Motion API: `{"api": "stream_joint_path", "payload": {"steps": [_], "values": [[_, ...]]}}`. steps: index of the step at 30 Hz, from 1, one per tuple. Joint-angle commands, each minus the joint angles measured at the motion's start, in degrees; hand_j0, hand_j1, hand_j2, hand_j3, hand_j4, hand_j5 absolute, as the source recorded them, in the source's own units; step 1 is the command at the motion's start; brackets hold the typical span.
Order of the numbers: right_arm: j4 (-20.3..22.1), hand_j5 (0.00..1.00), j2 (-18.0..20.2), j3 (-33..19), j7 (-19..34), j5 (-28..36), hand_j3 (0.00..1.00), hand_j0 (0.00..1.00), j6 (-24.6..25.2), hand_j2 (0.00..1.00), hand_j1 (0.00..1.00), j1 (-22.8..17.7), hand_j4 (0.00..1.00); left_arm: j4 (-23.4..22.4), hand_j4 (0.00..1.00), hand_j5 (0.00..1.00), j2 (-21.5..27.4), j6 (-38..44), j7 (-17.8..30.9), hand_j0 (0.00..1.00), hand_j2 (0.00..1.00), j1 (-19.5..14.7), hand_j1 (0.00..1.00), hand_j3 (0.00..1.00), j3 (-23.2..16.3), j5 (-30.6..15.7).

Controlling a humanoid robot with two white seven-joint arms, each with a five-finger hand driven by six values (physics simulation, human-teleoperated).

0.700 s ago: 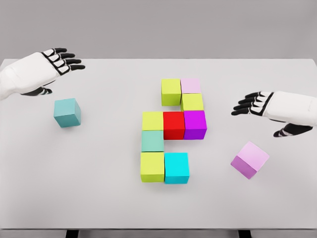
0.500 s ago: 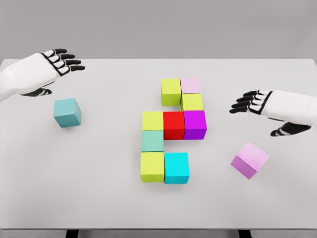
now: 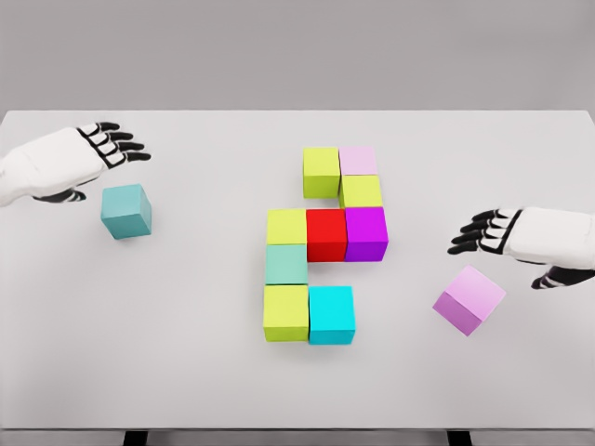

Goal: Assemble the squares on the desktop into the number 2

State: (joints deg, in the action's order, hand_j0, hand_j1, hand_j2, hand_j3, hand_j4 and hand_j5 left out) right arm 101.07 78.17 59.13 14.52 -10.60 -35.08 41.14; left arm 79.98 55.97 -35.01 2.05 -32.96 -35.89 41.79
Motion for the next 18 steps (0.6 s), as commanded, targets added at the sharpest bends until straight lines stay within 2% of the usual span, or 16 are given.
{"api": "stream_joint_path", "payload": {"steps": [1, 8, 10, 18], "values": [[0.0, 1.0, -0.9, 1.7, 0.0, -0.4, 1.0, 1.0, 0.1, 1.0, 1.0, 0.0, 1.0, -0.2, 1.0, 1.0, 0.5, 0.0, 0.0, 1.0, 1.0, 0.0, 1.0, 1.0, -0.8, -0.5], [-1.7, 1.0, -5.3, 2.1, 0.0, -4.5, 1.0, 1.0, 0.1, 1.0, 1.0, 0.0, 1.0, -0.3, 1.0, 1.0, 1.2, 0.0, -0.3, 1.0, 1.0, -0.1, 1.0, 1.0, -2.2, -1.1], [-1.9, 1.0, -5.4, 3.0, 0.0, -4.6, 1.0, 1.0, 0.1, 1.0, 1.0, 0.0, 1.0, -1.2, 1.0, 1.0, 1.6, 0.0, -0.3, 1.0, 1.0, -0.1, 1.0, 1.0, -2.3, -2.5], [-2.2, 1.0, -5.7, 3.8, 0.0, -7.0, 1.0, 1.0, 0.1, 1.0, 1.0, 0.0, 1.0, -1.2, 1.0, 1.0, 1.7, 0.0, 0.0, 1.0, 1.0, -0.2, 1.0, 1.0, -4.2, -1.9]]}}
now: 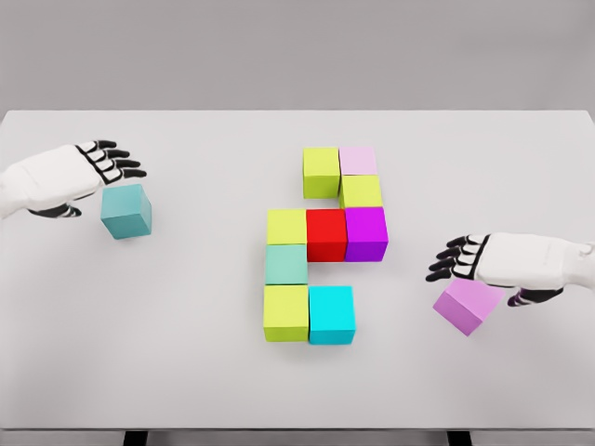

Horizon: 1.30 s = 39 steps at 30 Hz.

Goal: Assemble the squares on the desktop into the number 2

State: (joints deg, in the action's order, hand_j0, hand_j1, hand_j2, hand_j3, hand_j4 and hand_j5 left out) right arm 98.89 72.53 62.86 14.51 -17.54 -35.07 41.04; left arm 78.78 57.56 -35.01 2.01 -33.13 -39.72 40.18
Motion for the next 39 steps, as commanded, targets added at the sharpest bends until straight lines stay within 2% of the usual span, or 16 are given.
{"api": "stream_joint_path", "payload": {"steps": [1, 10, 19, 21, 24, 25, 29, 32, 39], "values": [[0.0, 1.0, -0.2, 0.1, -0.1, -0.3, 1.0, 1.0, 0.1, 1.0, 1.0, 0.1, 1.0, 0.0, 1.0, 1.0, 0.1, 0.0, -0.1, 1.0, 1.0, 0.0, 1.0, 1.0, -0.4, -0.5], [0.1, 1.0, -2.1, 1.8, 0.0, -2.2, 1.0, 1.0, 0.1, 1.0, 1.0, 0.0, 1.0, -0.4, 1.0, 1.0, 0.4, 0.0, 0.0, 1.0, 1.0, -0.1, 1.0, 1.0, -1.8, -0.3], [0.0, 0.99, -2.2, 2.3, -0.1, -4.1, 0.99, 0.99, 0.1, 0.99, 0.99, 0.0, 0.99, -0.5, 1.0, 1.0, -1.0, 0.0, 0.5, 1.0, 1.0, -0.8, 1.0, 1.0, -2.0, 3.6], [-0.1, 0.88, -2.2, 2.3, -0.1, -4.8, 0.88, 0.88, 0.1, 0.88, 0.88, 0.0, 0.88, -0.5, 1.0, 1.0, -1.0, 0.0, 0.5, 1.0, 1.0, -0.9, 1.0, 1.0, -2.1, 3.8], [0.0, 0.78, -2.2, 2.3, -0.1, -5.7, 0.78, 0.78, 0.1, 0.78, 0.78, 0.0, 0.78, -0.7, 1.0, 1.0, -1.0, 0.0, 1.5, 1.0, 1.0, -4.7, 1.0, 1.0, -7.5, 3.7], [0.0, 0.72, -2.2, 2.3, -0.1, -6.0, 0.72, 0.72, 0.1, 0.72, 0.72, 0.0, 0.72, -0.9, 1.0, 1.0, -1.0, 0.0, 1.5, 1.0, 1.0, -5.2, 1.0, 1.0, -8.1, 3.8], [0.0, 0.6, -2.2, 2.3, 0.0, -6.4, 0.6, 0.6, 0.1, 0.6, 0.6, 0.1, 0.6, -0.8, 1.0, 1.0, -0.5, 0.0, 1.6, 1.0, 1.0, -6.6, 1.0, 1.0, -10.1, 4.1], [0.0, 0.6, -2.1, 2.3, 0.0, -6.4, 0.6, 0.6, 0.1, 0.6, 0.6, 0.0, 0.6, -0.8, 1.0, 1.0, -0.2, 0.0, 2.2, 1.0, 1.0, -8.5, 1.0, 1.0, -12.0, 4.1], [0.6, 0.6, -1.5, 1.7, 0.0, -6.2, 0.6, 0.6, 0.1, 0.6, 0.6, 0.1, 0.6, -0.7, 1.0, 1.0, -0.2, 0.0, 5.4, 1.0, 1.0, -9.6, 1.0, 1.0, -12.6, 4.1]]}}
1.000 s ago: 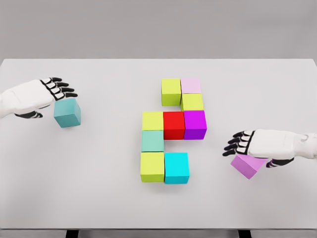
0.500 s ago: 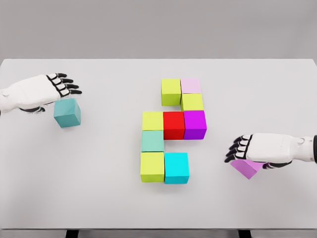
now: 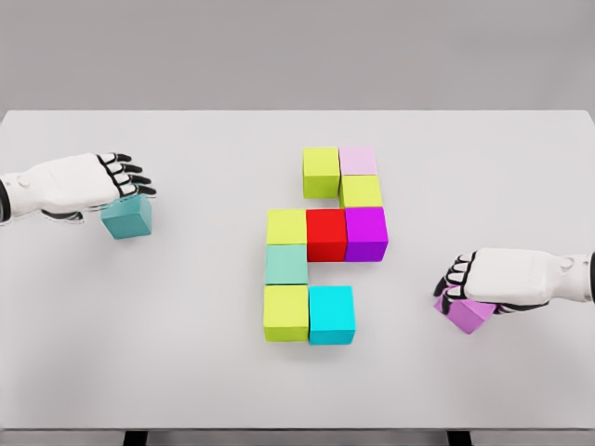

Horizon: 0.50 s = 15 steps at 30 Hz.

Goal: Assemble the squares on the desktop into the number 2

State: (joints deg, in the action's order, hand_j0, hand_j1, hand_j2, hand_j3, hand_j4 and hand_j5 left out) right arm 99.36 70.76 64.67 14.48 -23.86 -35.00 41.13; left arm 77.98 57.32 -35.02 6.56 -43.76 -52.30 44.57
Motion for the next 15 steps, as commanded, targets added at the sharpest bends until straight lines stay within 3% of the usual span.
{"api": "stream_joint_path", "payload": {"steps": [1, 3, 15], "values": [[0.4, 0.6, 0.3, -0.4, 0.1, 0.1, 0.6, 0.6, 0.0, 0.6, 0.6, 0.0, 0.6, 0.1, 1.0, 1.0, 0.1, 0.0, 0.8, 1.0, 1.0, 0.0, 1.0, 1.0, -1.1, -0.3], [1.5, 0.6, 0.4, -0.6, 0.1, 0.1, 0.6, 0.6, 0.0, 0.6, 0.6, 0.3, 0.6, 0.0, 1.0, 1.0, 0.0, 0.0, 0.8, 1.0, 1.0, -1.3, 1.0, 1.0, -2.3, -0.3], [1.9, 0.6, -0.4, -1.7, 5.5, 0.7, 0.6, 0.6, 0.0, 0.6, 0.6, 3.7, 0.6, 0.0, 1.0, 1.0, -1.6, 0.0, 1.0, 1.0, 1.0, -1.8, 1.0, 1.0, -3.1, 0.5]]}}
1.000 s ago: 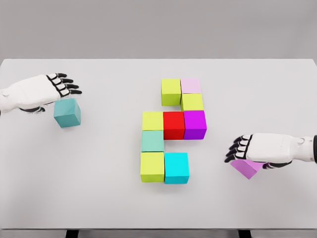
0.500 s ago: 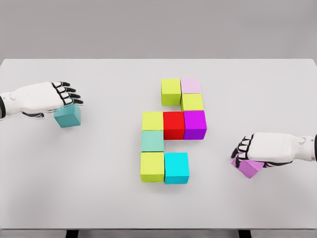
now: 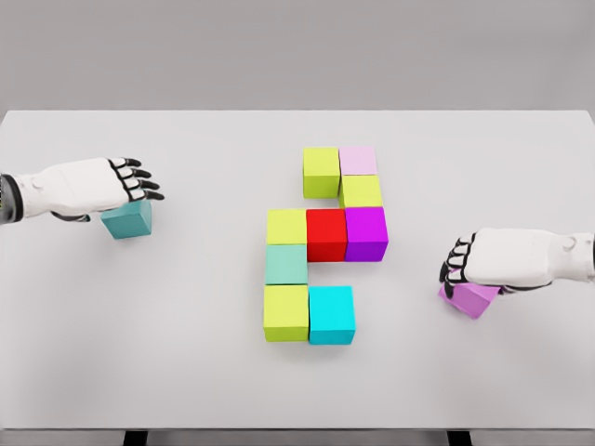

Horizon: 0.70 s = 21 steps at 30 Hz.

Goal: Assemble the squares on the desktop into the number 2

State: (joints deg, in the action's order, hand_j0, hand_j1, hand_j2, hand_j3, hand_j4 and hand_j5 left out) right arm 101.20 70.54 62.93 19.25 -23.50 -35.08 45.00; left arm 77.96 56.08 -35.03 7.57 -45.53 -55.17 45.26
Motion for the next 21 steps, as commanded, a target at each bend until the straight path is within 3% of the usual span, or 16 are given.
{"api": "stream_joint_path", "payload": {"steps": [1, 8, 18, 21], "values": [[0.0, 0.6, -0.1, -0.1, 0.7, 0.4, 0.6, 0.6, 0.1, 0.6, 0.6, 0.0, 0.6, 0.0, 1.0, 1.0, -0.4, 0.0, 0.0, 1.0, 1.0, 0.0, 1.0, 1.0, -0.4, -0.1], [0.0, 0.6, -0.8, 2.8, 0.3, 0.6, 0.6, 0.6, 0.1, 0.6, 0.6, 4.3, 0.6, -0.1, 1.0, 1.0, -1.7, 0.0, 0.9, 1.0, 1.0, 0.0, 1.0, 1.0, -1.2, 0.1], [0.0, 0.6, -5.0, 3.3, 0.4, 2.1, 0.6, 0.6, 0.1, 0.6, 0.6, 5.2, 0.6, -0.4, 1.0, 1.0, -2.0, 0.0, 1.5, 1.0, 1.0, 0.0, 1.0, 1.0, -2.0, 0.6], [0.1, 0.6, -5.8, 4.0, 0.3, 2.3, 0.6, 0.6, 0.1, 0.6, 0.6, 5.2, 0.6, -0.4, 0.88, 0.88, -2.0, 0.0, 1.5, 0.88, 0.88, 0.1, 0.88, 0.88, -2.0, 1.8]]}}
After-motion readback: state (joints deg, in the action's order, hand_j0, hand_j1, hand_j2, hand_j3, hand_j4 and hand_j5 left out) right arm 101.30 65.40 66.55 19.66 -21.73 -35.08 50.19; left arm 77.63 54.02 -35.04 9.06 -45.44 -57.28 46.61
